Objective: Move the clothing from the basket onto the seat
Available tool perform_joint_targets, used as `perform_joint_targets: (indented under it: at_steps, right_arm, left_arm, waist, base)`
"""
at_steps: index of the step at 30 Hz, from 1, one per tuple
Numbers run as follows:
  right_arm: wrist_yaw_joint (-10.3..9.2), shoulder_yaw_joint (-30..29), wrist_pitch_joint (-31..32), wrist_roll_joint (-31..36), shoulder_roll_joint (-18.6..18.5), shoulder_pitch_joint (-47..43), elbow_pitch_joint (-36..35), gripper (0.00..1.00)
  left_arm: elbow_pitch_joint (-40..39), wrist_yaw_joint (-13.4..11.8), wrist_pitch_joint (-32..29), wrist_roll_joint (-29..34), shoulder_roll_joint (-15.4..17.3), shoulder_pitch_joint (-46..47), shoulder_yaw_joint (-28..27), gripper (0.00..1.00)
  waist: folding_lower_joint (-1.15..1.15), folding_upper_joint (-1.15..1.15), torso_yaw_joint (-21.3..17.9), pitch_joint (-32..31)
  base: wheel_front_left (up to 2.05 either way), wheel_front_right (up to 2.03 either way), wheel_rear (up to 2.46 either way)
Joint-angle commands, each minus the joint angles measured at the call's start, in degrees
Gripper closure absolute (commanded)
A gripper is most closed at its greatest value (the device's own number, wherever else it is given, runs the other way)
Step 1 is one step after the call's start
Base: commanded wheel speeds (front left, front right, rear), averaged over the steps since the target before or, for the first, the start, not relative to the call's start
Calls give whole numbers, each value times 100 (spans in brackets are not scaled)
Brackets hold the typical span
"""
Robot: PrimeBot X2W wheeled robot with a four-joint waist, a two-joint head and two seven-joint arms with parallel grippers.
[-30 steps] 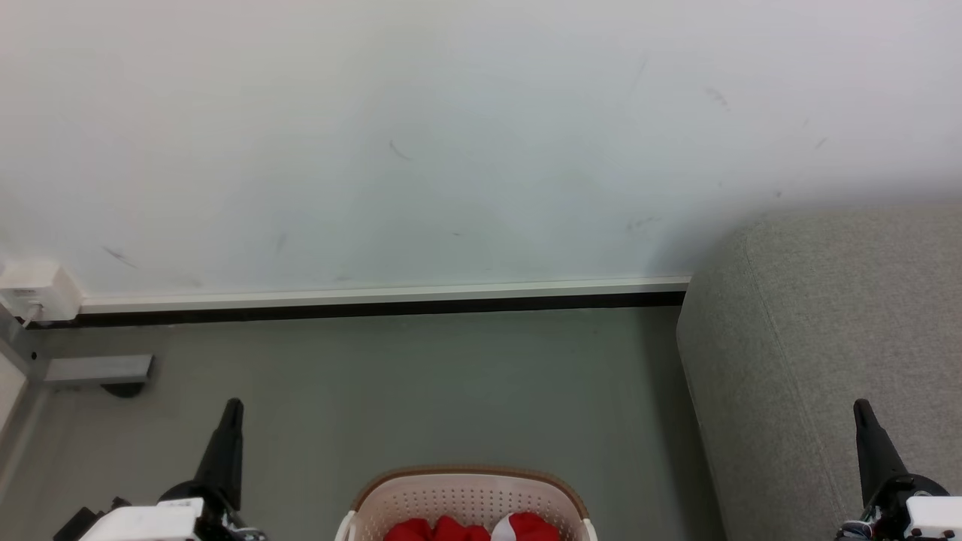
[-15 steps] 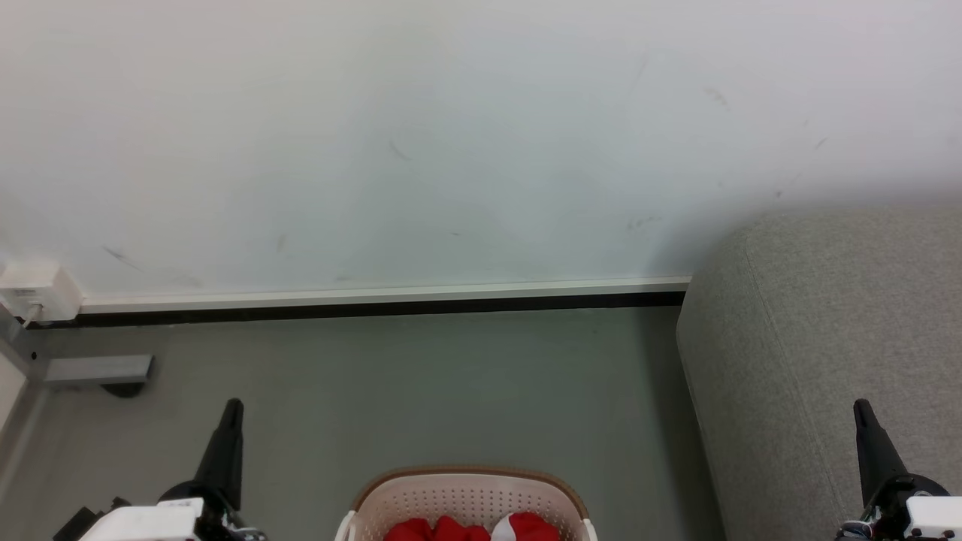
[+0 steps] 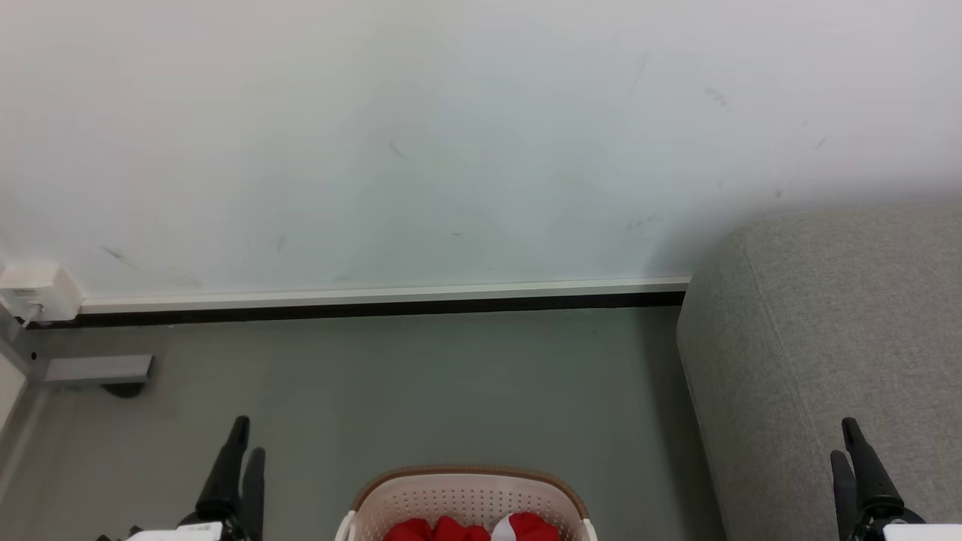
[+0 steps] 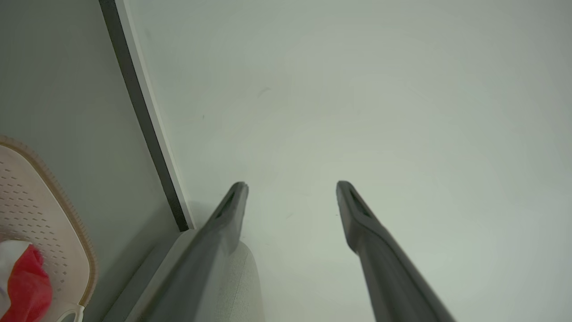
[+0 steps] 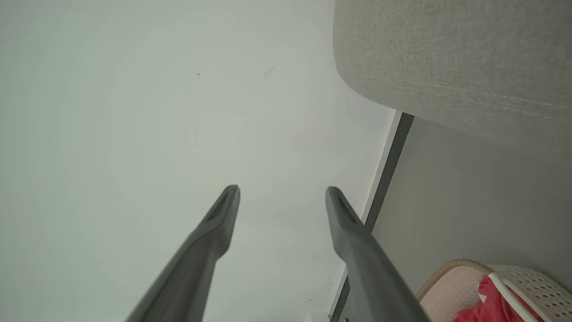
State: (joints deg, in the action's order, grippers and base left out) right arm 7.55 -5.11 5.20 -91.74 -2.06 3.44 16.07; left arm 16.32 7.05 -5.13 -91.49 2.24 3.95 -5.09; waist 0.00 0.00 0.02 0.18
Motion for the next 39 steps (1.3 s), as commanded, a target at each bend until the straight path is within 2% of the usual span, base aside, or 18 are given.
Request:
perform_joint_targets:
  at_steps: [1, 9, 18, 39]
  right_arm:
    - [-1, 66, -79, 107, -59, 76, -126, 0]
    - [-1, 202, -301, 605, -88, 27, -191, 0]
    - [-2, 331, -524, 1585, -115, -28, -334, 0]
    - [-4, 675, -966, 4302, -336, -77, -631, 0]
  left_arm:
    - [-86, 16, 78, 54, 24, 59, 42, 0]
    - [-53, 20, 296, 272, 30, 13, 165, 0]
    - [-26, -39, 519, 878, 37, -20, 235, 0]
    - [-389, -340, 960, 3335, 51, -220, 466, 0]
  waist:
    - [0, 0, 3, -1]
    - [0, 0, 8, -3]
    - [0, 0, 15, -9]
    - [0, 0, 36, -8]
  base:
    - [0, 0, 0]
    - [0, 0, 0]
    - [0, 0, 0]
    - [0, 0, 0]
